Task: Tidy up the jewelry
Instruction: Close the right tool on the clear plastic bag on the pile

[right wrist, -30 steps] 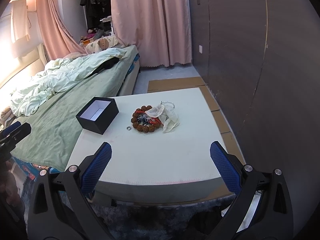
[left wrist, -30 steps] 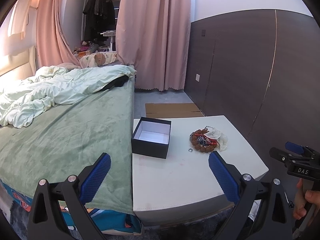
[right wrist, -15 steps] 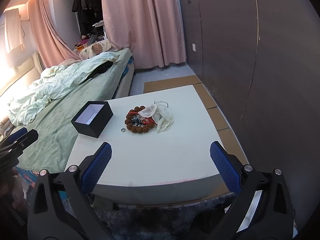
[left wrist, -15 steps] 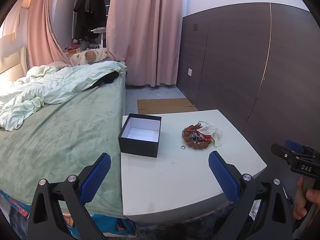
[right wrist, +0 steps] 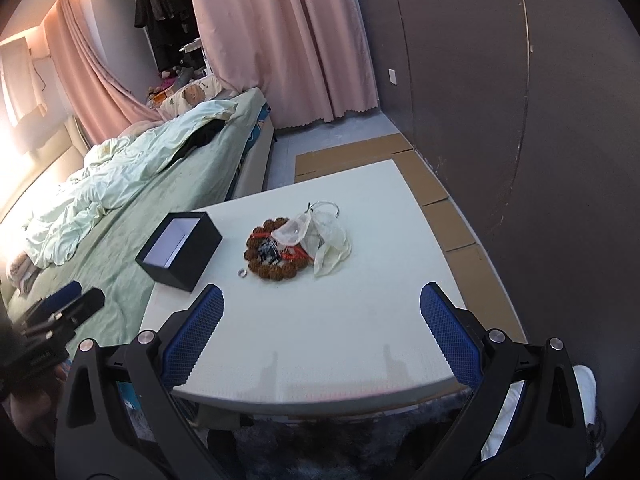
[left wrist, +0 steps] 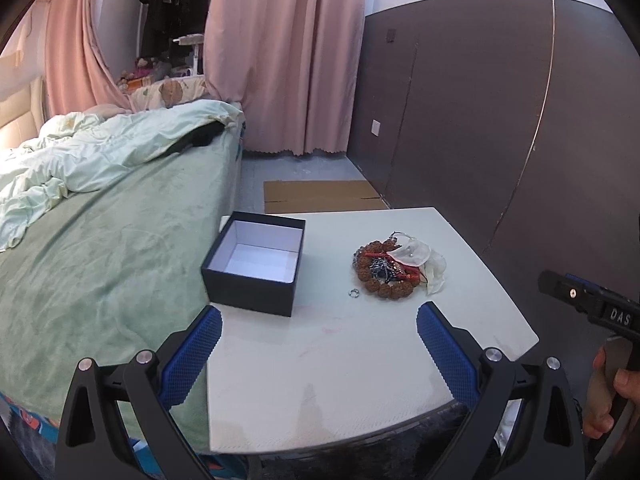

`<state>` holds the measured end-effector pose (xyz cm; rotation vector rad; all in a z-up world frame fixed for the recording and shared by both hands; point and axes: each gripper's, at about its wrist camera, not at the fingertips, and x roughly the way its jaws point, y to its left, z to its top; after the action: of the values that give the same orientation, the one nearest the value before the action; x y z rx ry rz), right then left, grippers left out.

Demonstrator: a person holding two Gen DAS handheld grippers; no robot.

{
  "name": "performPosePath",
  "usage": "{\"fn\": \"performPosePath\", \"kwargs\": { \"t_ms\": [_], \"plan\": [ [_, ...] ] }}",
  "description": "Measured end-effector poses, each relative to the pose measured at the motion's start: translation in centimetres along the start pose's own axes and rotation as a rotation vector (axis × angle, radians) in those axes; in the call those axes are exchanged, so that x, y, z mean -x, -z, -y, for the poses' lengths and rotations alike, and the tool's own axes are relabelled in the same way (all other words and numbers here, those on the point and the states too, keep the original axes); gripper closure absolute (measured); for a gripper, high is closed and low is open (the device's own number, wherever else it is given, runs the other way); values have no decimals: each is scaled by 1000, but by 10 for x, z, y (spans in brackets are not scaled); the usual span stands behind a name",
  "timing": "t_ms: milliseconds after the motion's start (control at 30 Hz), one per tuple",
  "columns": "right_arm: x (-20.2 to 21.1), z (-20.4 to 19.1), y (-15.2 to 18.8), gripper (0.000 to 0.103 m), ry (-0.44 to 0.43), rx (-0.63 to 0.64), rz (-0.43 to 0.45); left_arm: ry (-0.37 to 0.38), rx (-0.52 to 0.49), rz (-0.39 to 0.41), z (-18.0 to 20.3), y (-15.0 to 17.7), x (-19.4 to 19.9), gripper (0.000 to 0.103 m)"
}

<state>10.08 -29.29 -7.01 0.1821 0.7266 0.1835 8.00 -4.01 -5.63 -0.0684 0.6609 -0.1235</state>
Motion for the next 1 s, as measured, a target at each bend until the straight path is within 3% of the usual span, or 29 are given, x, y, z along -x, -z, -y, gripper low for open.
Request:
{"fn": "performPosePath", "kwargs": {
  "t_ms": [200, 467, 733, 1000],
  "plan": [
    [-21, 9, -28, 5, -24, -8, -28, 32, 35, -12, 3, -16, -27, 21],
    [-61, 14, -68, 5, -126, -48, -127, 73, 73, -65, 7, -33, -67, 36],
    [-106, 20, -79, 27, -167, -110, -218, 134, 95, -135, 17, -44, -111, 42],
    [-161, 36, -63, 48, -273, -239, -311, 160, 102, -155, 21, -37, -150, 42]
  ]
}}
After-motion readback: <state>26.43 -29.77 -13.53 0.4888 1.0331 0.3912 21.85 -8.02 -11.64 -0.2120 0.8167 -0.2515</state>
